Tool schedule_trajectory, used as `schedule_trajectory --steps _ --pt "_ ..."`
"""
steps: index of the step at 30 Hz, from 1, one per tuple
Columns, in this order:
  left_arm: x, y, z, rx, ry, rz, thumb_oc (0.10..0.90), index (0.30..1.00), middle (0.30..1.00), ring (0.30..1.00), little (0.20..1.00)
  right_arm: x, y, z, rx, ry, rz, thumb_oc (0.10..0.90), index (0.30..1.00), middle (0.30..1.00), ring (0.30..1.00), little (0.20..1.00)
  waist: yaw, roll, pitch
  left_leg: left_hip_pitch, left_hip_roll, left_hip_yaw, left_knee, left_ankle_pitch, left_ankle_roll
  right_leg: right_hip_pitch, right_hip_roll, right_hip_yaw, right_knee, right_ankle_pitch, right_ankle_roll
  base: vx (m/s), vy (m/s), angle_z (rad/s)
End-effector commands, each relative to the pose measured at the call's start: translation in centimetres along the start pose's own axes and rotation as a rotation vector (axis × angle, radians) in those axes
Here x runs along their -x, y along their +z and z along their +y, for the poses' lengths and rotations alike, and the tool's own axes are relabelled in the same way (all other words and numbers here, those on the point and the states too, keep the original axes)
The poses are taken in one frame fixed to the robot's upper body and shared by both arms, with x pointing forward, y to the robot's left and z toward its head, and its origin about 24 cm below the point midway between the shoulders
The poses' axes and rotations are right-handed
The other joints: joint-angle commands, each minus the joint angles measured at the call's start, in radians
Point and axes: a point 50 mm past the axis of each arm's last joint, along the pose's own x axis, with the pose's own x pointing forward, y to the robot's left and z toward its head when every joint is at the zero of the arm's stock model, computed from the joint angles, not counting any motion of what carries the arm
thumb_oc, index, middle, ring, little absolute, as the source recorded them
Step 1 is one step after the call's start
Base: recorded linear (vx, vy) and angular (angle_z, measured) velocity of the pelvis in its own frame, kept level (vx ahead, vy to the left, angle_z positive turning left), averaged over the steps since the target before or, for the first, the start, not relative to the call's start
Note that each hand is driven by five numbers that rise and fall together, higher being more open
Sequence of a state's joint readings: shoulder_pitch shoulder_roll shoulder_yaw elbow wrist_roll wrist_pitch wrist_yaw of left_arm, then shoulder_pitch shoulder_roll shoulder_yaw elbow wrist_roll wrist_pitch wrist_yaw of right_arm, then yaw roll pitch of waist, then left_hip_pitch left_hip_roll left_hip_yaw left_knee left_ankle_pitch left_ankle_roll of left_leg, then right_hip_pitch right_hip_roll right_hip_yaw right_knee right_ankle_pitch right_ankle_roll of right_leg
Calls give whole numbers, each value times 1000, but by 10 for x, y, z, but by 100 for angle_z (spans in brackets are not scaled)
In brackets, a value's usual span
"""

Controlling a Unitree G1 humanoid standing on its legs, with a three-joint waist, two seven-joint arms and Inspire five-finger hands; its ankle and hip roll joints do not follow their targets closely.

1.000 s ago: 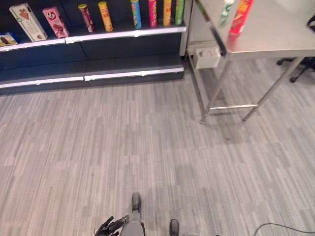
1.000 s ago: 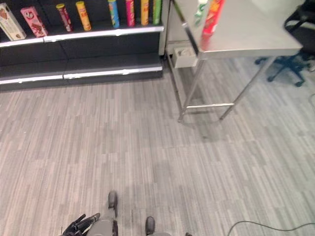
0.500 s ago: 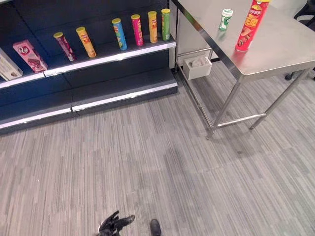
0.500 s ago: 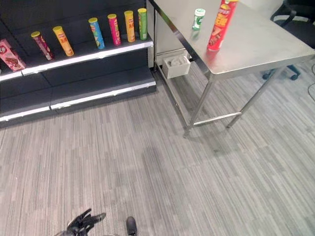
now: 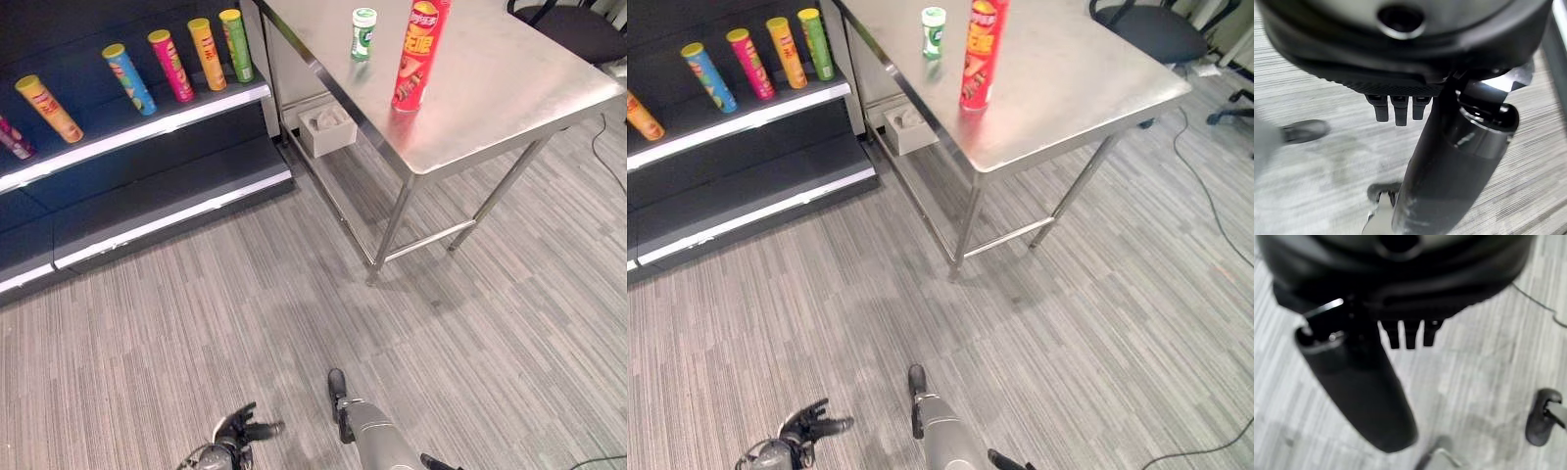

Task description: Put the goods on the table back onto the shelves and tidy them up.

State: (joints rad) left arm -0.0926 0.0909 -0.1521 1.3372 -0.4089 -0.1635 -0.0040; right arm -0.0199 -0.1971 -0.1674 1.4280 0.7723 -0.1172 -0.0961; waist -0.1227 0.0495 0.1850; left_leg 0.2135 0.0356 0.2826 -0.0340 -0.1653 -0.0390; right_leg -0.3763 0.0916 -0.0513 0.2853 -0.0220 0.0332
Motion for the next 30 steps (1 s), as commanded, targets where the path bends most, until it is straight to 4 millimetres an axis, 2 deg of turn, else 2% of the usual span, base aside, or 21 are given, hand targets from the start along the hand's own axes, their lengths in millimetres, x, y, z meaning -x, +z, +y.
schedule_trajectory --steps 1,2,4,5,6,7,8,9,10,12,13,15,16,17,19,21,22,23,25,27,30 --pt "1 4 22 33 57 -27 800 900 900 900 900 0 -2 -17 -53 -73 12 800 900 900 900 900 3 20 -41 -29 -93 5 -53 3 39 110 -43 99 -173 96 84 330 -74 21" --pt "2 1 24 42 60 -22 800 900 900 900 900 0 2 -21 -66 -82 4 800 900 900 900 900 8 34 -48 -20 -87 7 -34 9 28 132 -38 89 -183 83 77 182 -96 8" --pt "2 1 19 24 42 -25 800 900 900 900 900 -1 11 -19 -84 -70 -31 800 900 900 900 900 16 34 -57 -62 -74 16 112 54 -15 182 -42 92 -214 83 59 292 -208 8" --pt "0 10 12 13 19 -59 800 900 900 900 900 -2 23 -9 -85 -34 -84 800 900 900 900 900 23 8 -47 -127 -50 42 291 104 -68 228 -66 92 -233 73 39 298 -244 47" --pt "-1 16 10 7 8 -79 800 900 900 900 900 -2 27 -4 -77 -15 -103 800 900 900 900 900 25 -5 -45 -155 -30 63 370 115 -84 246 -78 91 -244 65 32 218 -185 66" --pt "-1 16 10 7 9 -79 800 900 900 900 900 -2 26 -4 -77 -15 -102 800 900 900 900 900 25 -5 -45 -159 -26 62 379 112 -85 247 -76 90 -245 66 31 231 -127 36" --pt "-2 25 6 -2 -6 -116 800 900 900 900 900 -1 36 6 -37 19 -146 800 900 900 900 900 33 -35 -41 -200 21 123 495 126 -94 285 -102 97 -261 49 17 236 -95 -8" --pt "-2 27 4 -2 -15 -122 800 900 900 900 900 -1 37 9 -18 31 -152 800 900 900 900 900 35 -42 -41 -207 55 160 517 126 -89 303 -109 99 -266 42 14 244 -87 -29" --pt "-2 27 4 -2 -15 -122 800 900 900 900 900 -1 37 9 -18 30 -152 800 900 900 900 900 37 -37 -36 -205 63 160 528 117 -91 309 -103 99 -266 40 14 136 -5 -20" --pt "-2 25 1 -21 -31 -118 800 900 900 900 900 0 40 13 28 49 -166 800 900 900 900 900 41 -51 -36 -227 102 197 501 102 -73 324 -131 100 -265 24 18 174 56 -6" --pt "-2 22 0 -29 -32 -106 800 900 900 900 900 0 41 14 64 56 -172 800 900 900 900 900 42 -53 -42 -229 110 192 452 88 -60 324 -144 98 -263 17 24 213 132 -18" --pt "-1 17 2 -14 -24 -88 800 900 900 900 900 -1 39 9 114 41 -164 800 900 900 900 900 41 -45 -51 -238 121 149 341 96 -55 315 -163 100 -256 1 34 228 224 8" --pt "-1 16 5 26 -8 -85 800 900 900 900 900 -1 35 0 128 8 -141 800 900 900 900 900 48 -29 -54 -255 139 82 193 144 -68 312 -179 113 -253 -20 43 187 218 37" --pt "-1 16 5 26 -8 -85 800 900 900 900 900 -1 35 0 128 8 -141 800 900 900 900 900 48 -30 -57 -256 138 83 187 150 -68 308 -179 113 -253 -18 43 201 234 14" --pt "0 16 7 70 -1 -96 800 900 900 900 900 -2 34 -8 114 -32 -128 800 900 900 900 900 63 -21 -52 -291 177 -7 93 231 -90 301 -196 137 -242 -36 47 214 214 -62" --pt "0 16 8 109 11 -104 800 900 900 900 900 -2 34 -12 102 -59 -118 800 900 900 900 900 85 -24 -46 -334 215 -112 38 281 -106 291 -223 180 -242 -47 60 285 306 -56" --pt "0 16 10 123 23 -108 800 900 900 900 900 -2 37 -13 96 -68 -121 800 900 900 900 900 93 -27 -41 -346 223 -162 26 291 -111 284 -235 210 -242 -51 67 371 494 -58" --pt "0 17 13 154 41 -119 800 900 900 900 900 -2 46 -7 82 -62 -137 800 900 900 900 900 106 -36 -37 -380 228 -233 49 271 -115 257 -258 275 -250 -48 83 285 393 -89" --pt "0 20 15 169 46 -120 800 900 900 900 900 -2 50 -3 77 -48 -143 800 900 900 900 900 107 -34 -44 -385 224 -230 66 255 -120 249 -270 292 -259 -38 93 238 336 -150" --pt "-2 31 13 147 36 -155 800 900 900 900 900 -2 51 -2 55 -48 -142 800 900 900 900 900 102 -24 -48 -390 204 -181 83 220 -123 246 -311 317 -266 -31 112 322 438 -141" --pt "-4 52 -4 -21 -21 -213 800 900 900 900 900 -1 46 13 66 -2 -138 800 900 900 900 900 79 -29 -50 -401 131 -138 106 163 -92 234 -387 341 -264 33 134 331 476 -40"
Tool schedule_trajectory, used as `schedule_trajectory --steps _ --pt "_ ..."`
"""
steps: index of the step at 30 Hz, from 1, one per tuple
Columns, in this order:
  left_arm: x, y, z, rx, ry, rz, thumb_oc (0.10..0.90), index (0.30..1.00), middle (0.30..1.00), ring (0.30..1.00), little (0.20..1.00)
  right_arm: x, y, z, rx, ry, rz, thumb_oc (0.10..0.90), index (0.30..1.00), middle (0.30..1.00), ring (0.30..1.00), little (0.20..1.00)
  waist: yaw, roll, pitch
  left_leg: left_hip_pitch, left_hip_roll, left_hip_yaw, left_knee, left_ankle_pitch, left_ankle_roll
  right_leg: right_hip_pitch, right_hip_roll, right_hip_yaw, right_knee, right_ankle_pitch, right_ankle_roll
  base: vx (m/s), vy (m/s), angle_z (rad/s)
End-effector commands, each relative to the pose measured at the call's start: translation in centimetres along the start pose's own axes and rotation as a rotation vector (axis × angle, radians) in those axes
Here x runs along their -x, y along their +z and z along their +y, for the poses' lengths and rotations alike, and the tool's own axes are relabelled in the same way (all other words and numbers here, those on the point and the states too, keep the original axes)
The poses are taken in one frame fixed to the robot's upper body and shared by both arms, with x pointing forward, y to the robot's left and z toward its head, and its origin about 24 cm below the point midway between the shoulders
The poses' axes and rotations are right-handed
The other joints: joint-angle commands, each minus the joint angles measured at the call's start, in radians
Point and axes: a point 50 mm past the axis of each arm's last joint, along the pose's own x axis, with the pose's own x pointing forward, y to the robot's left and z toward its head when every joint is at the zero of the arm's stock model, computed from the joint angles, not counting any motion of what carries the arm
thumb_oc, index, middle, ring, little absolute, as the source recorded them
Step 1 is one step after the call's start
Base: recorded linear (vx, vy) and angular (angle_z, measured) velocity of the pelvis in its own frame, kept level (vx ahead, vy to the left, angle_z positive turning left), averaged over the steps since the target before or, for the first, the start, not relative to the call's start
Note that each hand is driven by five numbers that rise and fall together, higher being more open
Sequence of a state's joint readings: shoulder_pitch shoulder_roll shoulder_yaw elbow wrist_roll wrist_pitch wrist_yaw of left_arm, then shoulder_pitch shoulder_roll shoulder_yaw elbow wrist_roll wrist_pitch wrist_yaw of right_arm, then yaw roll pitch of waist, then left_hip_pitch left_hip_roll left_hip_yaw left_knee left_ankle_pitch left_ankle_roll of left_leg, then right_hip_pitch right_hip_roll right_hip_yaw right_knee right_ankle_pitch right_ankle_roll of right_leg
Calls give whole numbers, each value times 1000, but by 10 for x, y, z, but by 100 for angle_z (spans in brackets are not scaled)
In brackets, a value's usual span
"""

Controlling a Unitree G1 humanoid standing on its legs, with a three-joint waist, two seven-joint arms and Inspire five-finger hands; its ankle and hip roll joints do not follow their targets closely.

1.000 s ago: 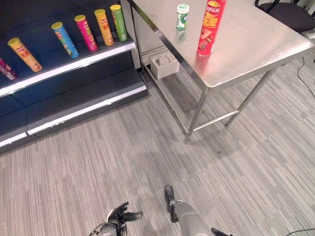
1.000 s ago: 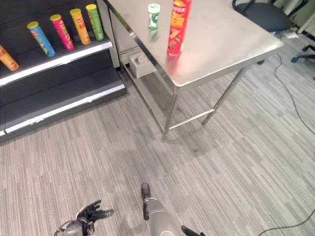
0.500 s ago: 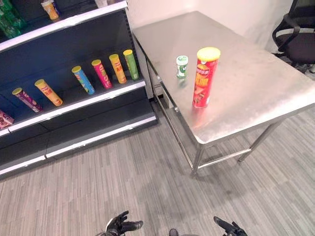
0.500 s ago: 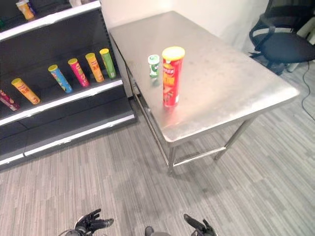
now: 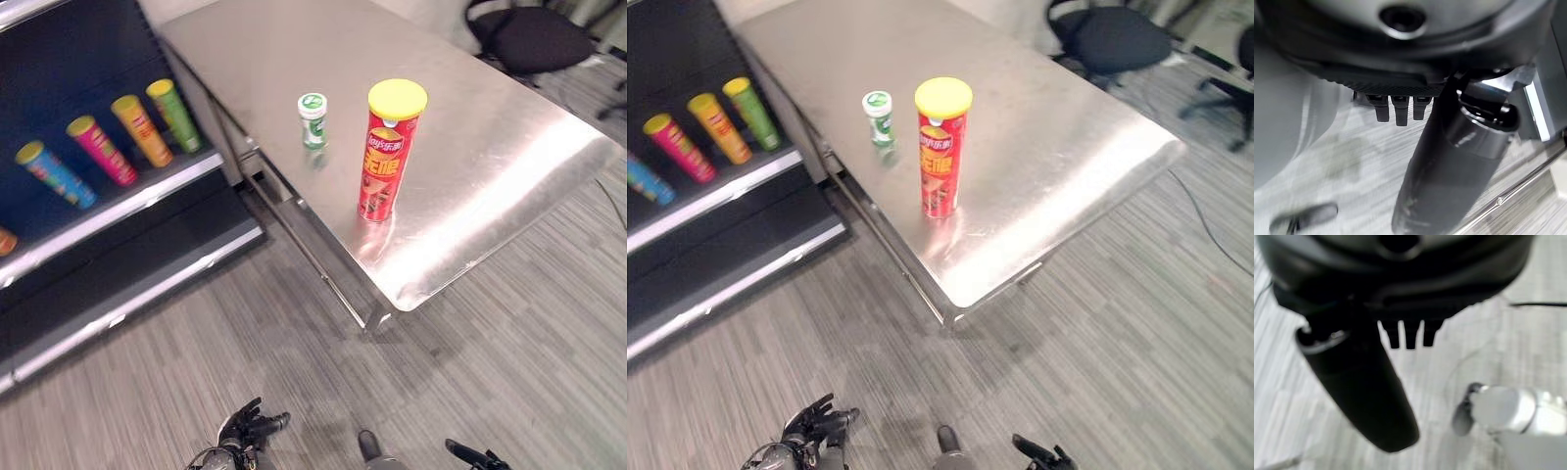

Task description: Put the goods on the table back onto the shelves and tidy them up.

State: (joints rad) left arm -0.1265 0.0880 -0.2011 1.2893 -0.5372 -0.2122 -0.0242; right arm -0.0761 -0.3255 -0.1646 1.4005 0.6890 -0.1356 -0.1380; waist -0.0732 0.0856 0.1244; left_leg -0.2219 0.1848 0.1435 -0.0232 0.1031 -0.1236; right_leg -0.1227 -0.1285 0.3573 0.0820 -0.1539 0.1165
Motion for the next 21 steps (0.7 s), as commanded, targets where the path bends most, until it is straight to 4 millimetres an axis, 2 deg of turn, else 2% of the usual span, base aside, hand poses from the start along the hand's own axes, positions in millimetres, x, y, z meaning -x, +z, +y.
schedule_trajectory --steps 1,2,3,4,5,6,7,9,10,11,12,13,14,15,19,20,21 --pt "-5 33 1 -151 11 -110 800 900 900 900 900 6 -17 31 2 71 42 800 900 900 900 900 22 -68 10 37 -49 15 91 -116 7 -43 -192 -62 -51 224 56 247 438 -3" --pt "-7 39 0 -166 11 -126 800 900 900 900 900 7 -16 36 18 84 41 800 900 900 900 900 19 -70 9 38 -70 26 82 -116 16 -72 -203 -55 -39 283 52 172 412 -7" --pt "-8 47 0 -184 17 -147 800 900 900 900 900 8 -17 43 44 96 42 800 900 900 900 900 20 -75 11 51 -90 55 59 -119 27 -114 -218 -53 -29 369 45 128 384 -24" --pt "-8 52 3 -188 29 -157 800 900 900 900 900 9 -16 50 54 114 32 800 900 900 900 900 32 -73 14 66 -97 89 38 -124 38 -140 -241 -124 -36 399 36 134 404 -34" --pt "-8 53 8 -195 36 -157 800 900 900 900 900 10 -14 57 55 140 17 800 900 900 900 900 37 -69 11 75 -99 126 19 -123 43 -139 -262 -239 -40 398 38 104 488 -88" --pt "-7 54 17 -203 52 -151 800 900 900 900 900 12 -12 64 58 169 -3 800 900 900 900 900 27 -71 5 104 -104 197 -33 -110 51 -134 -211 -324 -11 345 34 52 464 -120" --pt "-6 52 21 -216 54 -138 800 900 900 900 900 12 -12 65 68 174 -8 800 900 900 900 900 20 -73 -1 116 -106 228 -54 -106 56 -135 -161 -333 10 315 35 4 442 -124" --pt "-5 47 28 -236 66 -107 800 900 900 900 900 12 -17 62 84 171 6 800 900 900 900 900 14 -71 -5 124 -108 272 -64 -106 65 -134 -49 -339 50 236 27 -8 248 -77" --pt "-5 46 28 -236 66 -107 800 900 900 900 900 12 -17 62 84 171 5 800 900 900 900 900 15 -71 -5 125 -108 273 -64 -107 65 -135 -48 -338 53 234 27 9 215 -77" --pt "-4 42 35 -271 77 -75 800 900 900 900 900 12 -26 52 103 146 33 800 900 900 900 900 1 -71 -13 128 -117 298 -64 -116 71 -121 59 -334 64 156 18 14 123 -74" --pt "-4 42 35 -271 77 -75 800 900 900 900 900 12 -26 52 103 146 33 800 900 900 900 900 1 -71 -12 130 -117 298 -64 -117 71 -121 59 -333 66 155 18 26 164 -66" --pt "-4 40 36 -291 76 -64 800 900 900 900 900 12 -30 47 113 133 46 800 900 900 900 900 -7 -73 -14 132 -124 304 -64 -123 74 -121 108 -310 68 136 17 50 97 -48" --pt "-4 40 37 -325 76 -55 800 900 900 900 900 11 -34 39 117 110 63 800 900 900 900 900 -16 -79 -11 138 -141 313 -64 -134 84 -116 173 -273 55 123 1 75 97 -34" --pt "-4 40 36 -355 68 -49 800 900 900 900 900 11 -38 33 119 96 75 800 900 900 900 900 -19 -83 -7 145 -154 308 -64 -141 92 -115 191 -262 50 121 -11 84 56 -18" --pt "-7 47 26 -350 41 -72 800 900 900 900 900 12 -53 18 106 47 134 800 900 900 900 900 -35 -82 -12 166 -172 305 -64 -159 97 -86 216 -234 2 134 -16 135 -4 -7" --pt "-8 51 17 -365 3 -88 800 900 900 900 900 13 -60 7 109 14 165 800 900 900 900 900 -37 -73 -26 200 -179 299 -64 -200 95 -57 214 -245 -30 119 -8 199 56 4" --pt "-8 51 17 -365 2 -88 800 900 900 900 900 13 -60 6 109 14 165 800 900 900 900 900 -36 -72 -25 202 -178 299 -64 -200 95 -54 214 -245 -32 120 -8 220 -36 -2"
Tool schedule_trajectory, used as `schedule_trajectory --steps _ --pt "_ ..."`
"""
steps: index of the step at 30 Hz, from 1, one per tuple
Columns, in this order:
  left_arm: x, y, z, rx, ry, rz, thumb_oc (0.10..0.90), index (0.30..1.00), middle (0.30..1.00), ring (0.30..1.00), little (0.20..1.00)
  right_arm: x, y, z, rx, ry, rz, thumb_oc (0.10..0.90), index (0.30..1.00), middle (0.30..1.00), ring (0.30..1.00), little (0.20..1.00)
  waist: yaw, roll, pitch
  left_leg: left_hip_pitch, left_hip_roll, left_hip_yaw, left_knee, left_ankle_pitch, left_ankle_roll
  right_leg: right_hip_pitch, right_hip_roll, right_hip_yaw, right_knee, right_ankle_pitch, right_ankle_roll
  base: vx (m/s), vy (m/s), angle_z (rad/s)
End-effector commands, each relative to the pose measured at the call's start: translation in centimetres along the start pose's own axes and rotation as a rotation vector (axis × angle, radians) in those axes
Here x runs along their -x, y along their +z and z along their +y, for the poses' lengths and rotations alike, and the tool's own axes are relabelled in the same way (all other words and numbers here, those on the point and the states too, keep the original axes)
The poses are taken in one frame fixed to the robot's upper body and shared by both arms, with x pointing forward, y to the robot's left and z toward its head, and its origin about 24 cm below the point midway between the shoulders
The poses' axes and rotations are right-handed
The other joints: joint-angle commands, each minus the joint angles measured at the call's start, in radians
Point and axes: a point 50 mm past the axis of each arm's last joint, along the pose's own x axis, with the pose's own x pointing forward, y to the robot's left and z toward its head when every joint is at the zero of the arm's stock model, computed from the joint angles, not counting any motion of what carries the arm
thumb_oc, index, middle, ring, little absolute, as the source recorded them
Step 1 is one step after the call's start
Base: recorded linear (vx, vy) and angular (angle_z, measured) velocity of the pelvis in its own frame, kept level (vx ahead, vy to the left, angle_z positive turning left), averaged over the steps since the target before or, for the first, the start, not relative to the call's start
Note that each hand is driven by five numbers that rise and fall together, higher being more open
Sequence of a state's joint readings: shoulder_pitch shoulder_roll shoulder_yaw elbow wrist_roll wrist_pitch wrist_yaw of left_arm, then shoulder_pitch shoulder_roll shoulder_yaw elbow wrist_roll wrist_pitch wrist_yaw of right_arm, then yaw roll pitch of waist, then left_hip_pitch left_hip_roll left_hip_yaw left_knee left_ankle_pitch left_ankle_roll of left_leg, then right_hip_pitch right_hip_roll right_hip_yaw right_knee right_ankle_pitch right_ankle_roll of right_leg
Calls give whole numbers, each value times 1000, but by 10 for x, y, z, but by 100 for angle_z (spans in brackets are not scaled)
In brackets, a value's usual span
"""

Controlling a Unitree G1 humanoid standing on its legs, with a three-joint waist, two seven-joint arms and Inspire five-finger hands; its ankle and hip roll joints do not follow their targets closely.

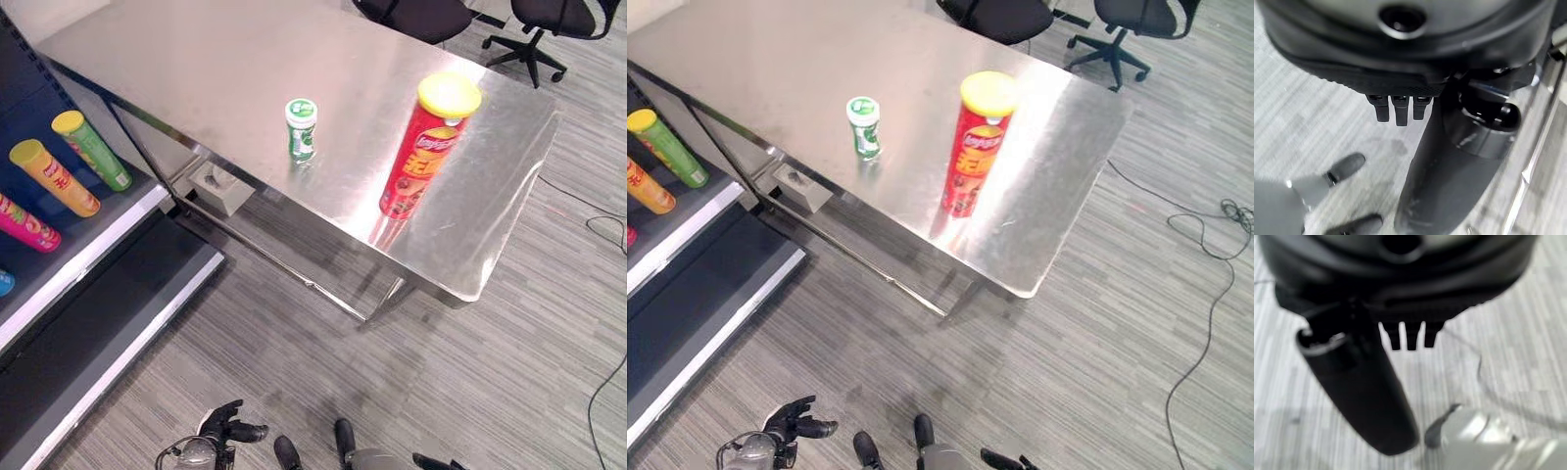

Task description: Put the goods on the table back onto the shelves and tidy them up.

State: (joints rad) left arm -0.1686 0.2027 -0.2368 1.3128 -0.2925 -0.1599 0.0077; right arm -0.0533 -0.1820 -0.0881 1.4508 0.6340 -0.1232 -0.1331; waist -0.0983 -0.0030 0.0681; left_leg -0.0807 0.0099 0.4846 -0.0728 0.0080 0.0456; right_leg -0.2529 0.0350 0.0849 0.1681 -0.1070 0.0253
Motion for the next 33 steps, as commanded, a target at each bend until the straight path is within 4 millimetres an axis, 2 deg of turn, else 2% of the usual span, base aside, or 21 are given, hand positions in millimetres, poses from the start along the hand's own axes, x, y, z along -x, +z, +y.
schedule_trajectory --steps 1,2,3,6,8,10,11,13,14,17,18,19,21,24,25,27,28,30,31,32,33 --pt "-5 45 -23 -60 -113 -170 800 900 900 900 900 -1 0 -21 -12 -56 4 800 900 900 900 900 -12 17 35 86 -9 -16 -4 -67 -81 81 58 26 -130 99 70 167 -83 -8" --pt "-6 54 -30 -105 -132 -194 800 900 900 900 900 -1 4 -20 -2 -52 -12 800 900 900 900 900 -12 13 48 71 -1 -20 127 -99 -98 124 55 36 -137 71 64 167 -87 -10" --pt "-6 54 -30 -105 -132 -195 800 900 900 900 900 -1 4 -20 -2 -52 -13 800 900 900 900 900 -12 13 51 70 3 -20 137 -105 -99 127 56 36 -137 71 64 162 -54 7" --pt "-7 61 -18 -130 -74 -197 800 900 900 900 900 -2 23 -2 49 -3 -90 800 900 900 900 900 -3 -36 68 -43 51 -39 363 -91 -126 145 51 70 -131 61 38 64 -110 -5" --pt "-8 60 -10 -110 -36 -184 800 900 900 900 900 -1 37 10 109 37 -153 800 900 900 900 900 3 -54 66 -95 83 -62 415 -96 -126 153 41 103 -135 56 38 69 -10 -39" --pt "-8 57 -5 -92 -13 -175 800 900 900 900 900 1 45 18 201 67 -201 800 900 900 900 900 11 -74 49 -111 116 -81 379 -118 -115 151 13 121 -136 57 54 135 95 -90" --pt "-7 53 -3 -84 -8 -165 800 900 900 900 900 1 48 22 290 82 -226 800 900 900 900 900 26 -95 32 -111 137 -129 305 -108 -108 139 -26 123 -135 59 66 176 113 -84" --pt "-7 53 -3 -84 -8 -165 800 900 900 900 900 1 48 22 291 82 -226 800 900 900 900 900 24 -95 31 -110 135 -130 301 -106 -107 138 -27 122 -134 58 66 78 85 -31" --pt "-7 56 -4 -76 -12 -176 800 900 900 900 900 1 47 22 362 82 -223 800 900 900 900 900 46 -102 33 -124 171 -209 207 -11 -118 107 -44 136 -131 69 62 60 156 -3" --pt "-8 69 -11 -99 -35 -219 800 900 900 900 900 -1 45 15 433 45 -187 800 900 900 900 900 71 -82 37 -154 228 -348 87 87 -160 102 -76 172 -140 53 70 133 272 -14" --pt "-8 69 -11 -99 -35 -219 800 900 900 900 900 -1 46 15 433 45 -188 800 900 900 900 900 70 -82 35 -157 229 -348 85 90 -160 99 -75 171 -140 54 70 262 499 -58" --pt "-7 84 -26 -162 -82 -270 800 900 900 900 900 -2 52 5 429 16 -173 800 900 900 900 900 65 -45 34 -182 259 -308 30 114 -183 108 -128 180 -158 41 89 204 377 -50" --pt "-7 86 -33 -192 -99 -280 800 900 900 900 900 -2 57 4 422 12 -176 800 900 900 900 900 60 -36 40 -176 257 -268 34 98 -186 125 -156 195 -177 40 102 245 513 -21" --pt "-6 91 -34 -164 -106 -301 800 900 900 900 900 -3 58 2 356 2 -166 800 900 900 900 900 57 -9 37 -182 206 -267 58 64 -175 114 -230 198 -195 76 135 191 465 -31" --pt "-6 97 -34 -170 -105 -319 800 900 900 900 900 -2 59 5 324 14 -171 800 900 900 900 900 50 -4 33 -190 184 -254 61 57 -169 102 -255 194 -203 97 147 207 621 -56" --pt "-6 110 -30 -182 -86 -352 800 900 900 900 900 -2 54 12 348 22 -148 800 900 900 900 900 44 2 25 -198 111 -230 56 32 -137 57 -316 187 -210 199 167 151 472 -36" --pt "-6 110 -30 -182 -86 -352 800 900 900 900 900 -2 54 12 348 22 -148 800 900 900 900 900 45 1 25 -198 110 -229 56 32 -137 57 -317 187 -211 200 168 63 257 -29" --pt "-6 113 -23 -148 -61 -352 800 900 900 900 900 -1 54 22 411 33 -161 800 900 900 900 900 57 0 17 -187 80 -200 26 27 -119 32 -347 125 -213 290 165 50 280 -26" --pt "-7 111 -16 -116 -42 -341 800 900 900 900 900 1 60 30 419 53 -193 800 900 900 900 900 67 2 10 -170 79 -157 2 23 -115 17 -367 38 -209 327 168 40 273 -65" --pt "-7 106 -13 -101 -34 -324 800 900 900 900 900 2 61 35 432 67 -210 800 900 900 900 900 71 4 4 -161 75 -129 -7 18 -112 17 -370 -45 -201 330 165 57 486 -87" --pt "-8 94 -8 -158 -24 -284 800 900 900 900 900 6 69 53 474 119 -271 800 900 900 900 900 62 1 -6 -135 71 -58 -14 -9 -113 33 -322 -146 -166 284 165 -55 544 -213"
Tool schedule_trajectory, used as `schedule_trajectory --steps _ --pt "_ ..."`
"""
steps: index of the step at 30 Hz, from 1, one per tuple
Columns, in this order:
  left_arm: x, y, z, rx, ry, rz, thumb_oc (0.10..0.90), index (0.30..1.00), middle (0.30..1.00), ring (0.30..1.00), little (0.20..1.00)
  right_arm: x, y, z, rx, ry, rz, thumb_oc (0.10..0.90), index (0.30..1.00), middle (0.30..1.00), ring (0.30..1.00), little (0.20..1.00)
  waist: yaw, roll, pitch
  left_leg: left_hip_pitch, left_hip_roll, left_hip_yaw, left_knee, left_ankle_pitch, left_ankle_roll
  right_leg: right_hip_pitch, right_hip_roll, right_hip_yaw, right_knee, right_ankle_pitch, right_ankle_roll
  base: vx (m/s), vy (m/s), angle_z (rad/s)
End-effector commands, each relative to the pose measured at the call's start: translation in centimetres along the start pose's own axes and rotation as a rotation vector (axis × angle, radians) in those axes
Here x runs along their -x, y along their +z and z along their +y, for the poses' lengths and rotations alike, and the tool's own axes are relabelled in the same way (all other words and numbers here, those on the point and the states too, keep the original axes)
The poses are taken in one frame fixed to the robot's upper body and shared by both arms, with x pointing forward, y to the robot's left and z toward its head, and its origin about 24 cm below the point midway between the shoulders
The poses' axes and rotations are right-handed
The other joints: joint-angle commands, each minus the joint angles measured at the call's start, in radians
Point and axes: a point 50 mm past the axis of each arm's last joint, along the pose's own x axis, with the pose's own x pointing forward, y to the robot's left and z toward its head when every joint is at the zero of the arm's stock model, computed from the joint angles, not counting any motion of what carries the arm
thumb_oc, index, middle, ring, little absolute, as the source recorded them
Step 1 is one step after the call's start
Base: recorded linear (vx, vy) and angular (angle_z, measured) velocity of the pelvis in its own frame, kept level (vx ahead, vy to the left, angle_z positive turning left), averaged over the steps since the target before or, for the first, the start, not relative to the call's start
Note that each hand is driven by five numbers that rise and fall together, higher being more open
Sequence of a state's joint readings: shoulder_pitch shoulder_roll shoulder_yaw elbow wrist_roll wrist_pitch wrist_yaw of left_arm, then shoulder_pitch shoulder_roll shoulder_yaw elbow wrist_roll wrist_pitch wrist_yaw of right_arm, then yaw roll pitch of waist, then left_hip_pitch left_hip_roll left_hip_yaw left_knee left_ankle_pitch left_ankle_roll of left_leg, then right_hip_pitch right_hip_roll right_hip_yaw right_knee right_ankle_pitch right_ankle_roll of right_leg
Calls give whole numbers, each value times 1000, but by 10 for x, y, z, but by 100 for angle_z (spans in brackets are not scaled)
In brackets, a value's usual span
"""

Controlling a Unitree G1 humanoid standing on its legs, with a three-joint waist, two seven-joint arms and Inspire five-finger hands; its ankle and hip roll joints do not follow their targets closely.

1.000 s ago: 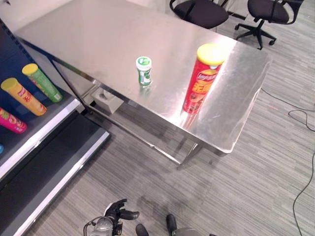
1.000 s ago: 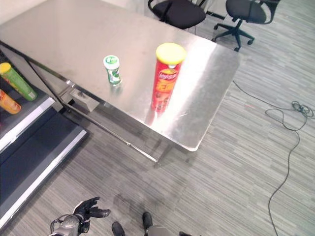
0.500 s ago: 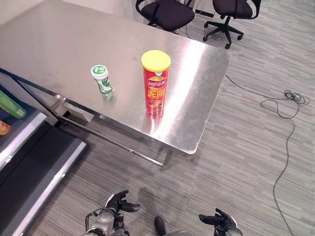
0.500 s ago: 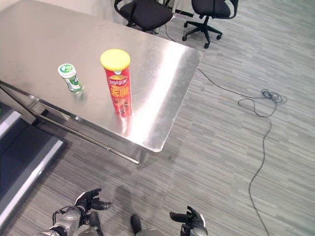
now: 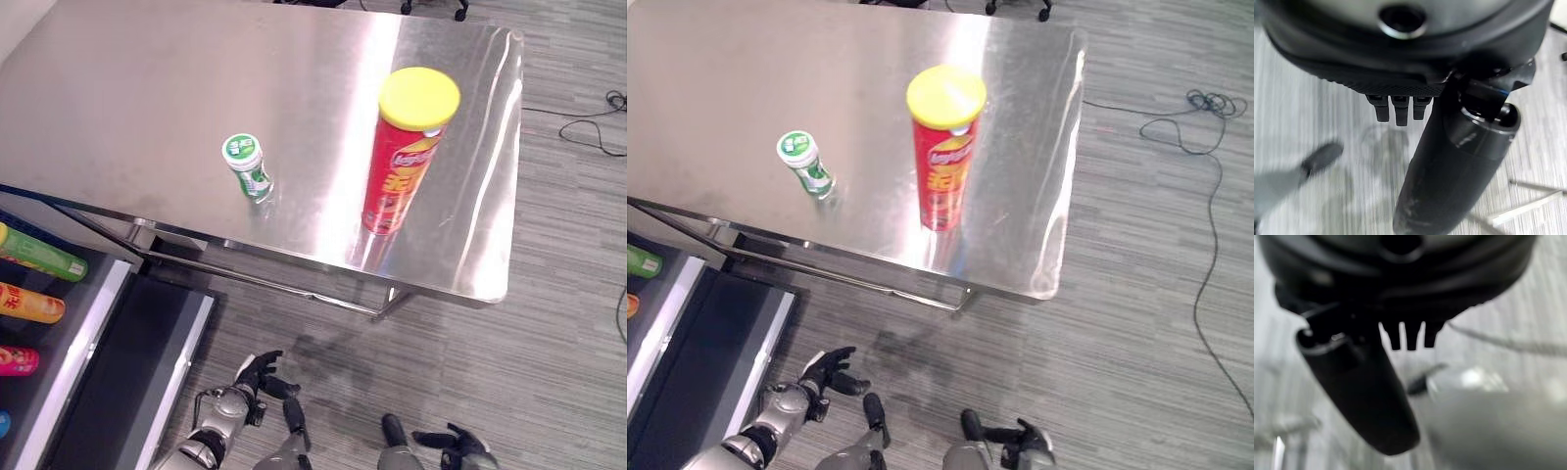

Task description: Put the goods on the table back onto the shelves and tidy them up.

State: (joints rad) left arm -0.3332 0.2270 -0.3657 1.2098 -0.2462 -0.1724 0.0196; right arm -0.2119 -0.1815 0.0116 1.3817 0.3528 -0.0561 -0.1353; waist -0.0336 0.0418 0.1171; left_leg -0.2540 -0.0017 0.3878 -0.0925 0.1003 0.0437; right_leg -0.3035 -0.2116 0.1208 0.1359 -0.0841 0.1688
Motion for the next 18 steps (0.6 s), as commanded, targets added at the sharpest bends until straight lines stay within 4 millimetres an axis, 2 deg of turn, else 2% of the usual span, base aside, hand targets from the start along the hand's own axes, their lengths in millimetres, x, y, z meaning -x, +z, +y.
schedule_trajectory --steps 1,3,4,6,7,9,14,16,18 --pt "1 -1 11 -54 23 -5 800 900 900 900 900 0 11 -7 159 -20 -101 800 900 900 900 900 -28 -52 -53 39 74 75 5 -106 -99 94 7 -134 -87 196 14 -106 601 -178" --pt "1 2 13 -128 4 -21 800 900 900 900 900 1 6 -9 170 -14 -95 800 900 900 900 900 -36 -49 -55 19 63 103 5 -110 -82 134 100 -66 -54 102 5 -107 325 -97" --pt "1 2 13 -129 4 -20 800 900 900 900 900 1 6 -9 170 -14 -95 800 900 900 900 900 -34 -50 -55 21 62 105 5 -112 -81 134 100 -64 -51 99 5 -57 168 -39" --pt "0 8 12 -156 -10 -50 800 900 900 900 900 1 -5 -12 169 -20 -62 800 900 900 900 900 -29 -54 -62 0 44 111 5 -116 -68 182 148 -25 -37 55 -3 -46 125 -54" --pt "0 15 9 -149 -15 -83 800 900 900 900 900 3 -16 -12 183 -23 -35 800 900 900 900 900 -3 -77 -65 -8 24 111 5 -110 -55 207 165 -20 -44 47 -12 -28 27 -33" --pt "0 13 6 -128 -22 -73 800 900 900 900 900 4 -27 -11 174 -16 -2 800 900 900 900 900 14 -95 -61 -2 9 110 5 -100 -54 228 182 -19 -99 22 -24 7 -47 -3" --pt "5 -7 0 -48 -27 -22 800 900 900 900 900 7 -43 -17 188 -27 47 800 900 900 900 900 17 -113 -61 36 -3 119 10 -103 -48 259 218 1 -182 70 -19 14 -18 9" --pt "6 -15 2 -10 -10 5 800 900 900 900 900 6 -40 -19 192 -30 33 800 900 900 900 900 21 -120 -58 54 0 122 26 -106 -43 267 227 -1 -184 64 -30 -4 -60 -17" --pt "11 -31 9 88 43 65 800 900 900 900 900 6 -36 -23 189 -39 8 800 900 900 900 900 21 -145 -48 26 23 132 133 -133 -44 274 232 -4 -177 65 -42 -60 -103 6"
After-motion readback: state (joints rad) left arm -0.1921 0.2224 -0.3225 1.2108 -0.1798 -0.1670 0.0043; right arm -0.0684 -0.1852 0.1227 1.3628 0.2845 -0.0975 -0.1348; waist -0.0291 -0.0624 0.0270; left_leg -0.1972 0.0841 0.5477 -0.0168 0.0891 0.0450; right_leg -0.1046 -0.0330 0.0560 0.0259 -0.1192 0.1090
